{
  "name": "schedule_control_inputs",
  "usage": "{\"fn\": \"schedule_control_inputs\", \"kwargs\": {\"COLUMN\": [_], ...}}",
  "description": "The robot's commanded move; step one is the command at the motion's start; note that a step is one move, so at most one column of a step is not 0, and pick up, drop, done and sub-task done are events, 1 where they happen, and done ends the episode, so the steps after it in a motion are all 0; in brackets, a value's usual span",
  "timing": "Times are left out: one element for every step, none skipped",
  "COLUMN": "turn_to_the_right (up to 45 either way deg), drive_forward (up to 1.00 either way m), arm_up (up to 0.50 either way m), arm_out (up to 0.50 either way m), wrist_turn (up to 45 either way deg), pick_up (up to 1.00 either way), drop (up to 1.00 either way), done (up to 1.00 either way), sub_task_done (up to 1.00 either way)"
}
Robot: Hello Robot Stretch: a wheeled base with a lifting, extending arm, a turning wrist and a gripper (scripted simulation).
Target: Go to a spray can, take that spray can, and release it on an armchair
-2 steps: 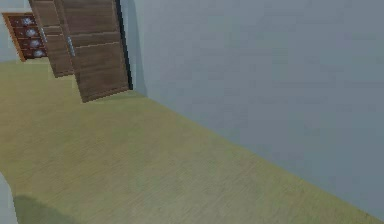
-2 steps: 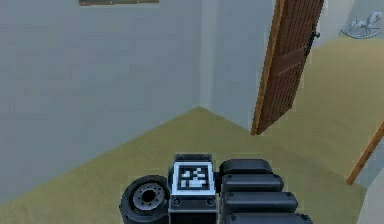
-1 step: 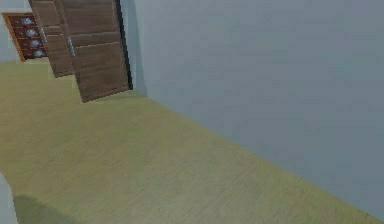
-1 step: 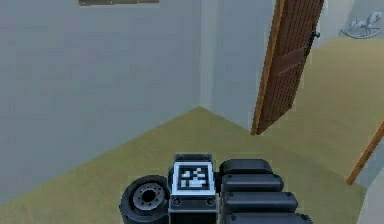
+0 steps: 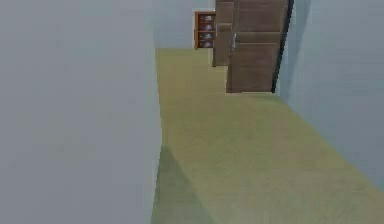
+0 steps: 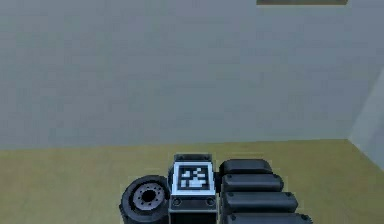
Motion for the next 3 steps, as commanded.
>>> {"fn": "schedule_control_inputs", "kwargs": {"turn_to_the_right": [-45.0,15.0,45.0], "drive_forward": [0.0,0.0,0.0], "arm_up": [0.0,0.0,0.0], "arm_out": [0.0,0.0,0.0], "wrist_turn": [0.0,0.0,0.0], "pick_up": [0.0,0.0,0.0], "drop": [0.0,0.0,0.0], "done": [0.0,0.0,0.0], "sub_task_done": [0.0,0.0,0.0]}}
